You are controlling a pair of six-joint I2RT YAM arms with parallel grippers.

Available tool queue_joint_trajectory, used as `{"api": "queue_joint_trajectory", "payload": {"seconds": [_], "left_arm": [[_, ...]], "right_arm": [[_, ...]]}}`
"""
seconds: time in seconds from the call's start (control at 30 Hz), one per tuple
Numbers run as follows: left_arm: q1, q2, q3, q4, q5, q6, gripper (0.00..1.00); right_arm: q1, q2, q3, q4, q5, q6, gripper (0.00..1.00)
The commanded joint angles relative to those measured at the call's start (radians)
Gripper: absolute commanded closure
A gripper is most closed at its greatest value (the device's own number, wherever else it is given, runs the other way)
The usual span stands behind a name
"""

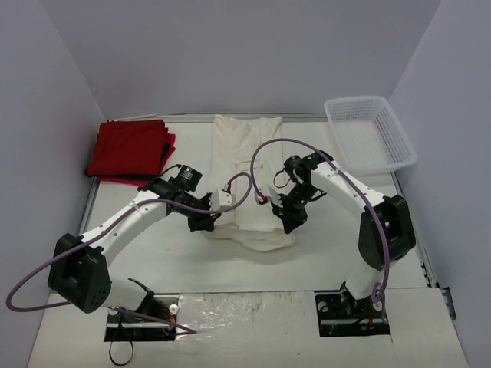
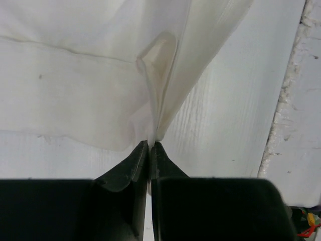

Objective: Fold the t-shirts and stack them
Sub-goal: Fold the folded rectangular tshirt in 1/3 of the way

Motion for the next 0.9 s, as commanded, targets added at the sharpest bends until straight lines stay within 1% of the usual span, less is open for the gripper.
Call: {"api": "queue_joint_trajectory", "payload": {"seconds": [0.0,0.2,0.3,0.57,0.87], "left_arm": [[0.025,0.000,0.061,0.070,-0.021,-0.020,0.98],[0.041,0.052,0.107,0.084,-0.044,-0.013,0.98],[0.045,0.079,0.141,0.093,-0.062,-0.013,0.98],[0.070,0.138,0.220,0.172,-0.148,-0.049,0.98],[0.108,0.239,0.319,0.148,-0.180,-0.013,0.98]], "right_arm": [[-0.019,0.022,0.056,-0.022,0.018,0.021,1.00],[-0.050,0.077,0.139,0.010,0.046,0.047,1.00],[-0.070,0.106,0.193,0.052,0.064,0.087,1.00],[-0.123,0.212,0.343,0.106,0.096,0.138,1.00],[-0.160,0.333,0.495,0.150,0.135,0.164,1.00]]}}
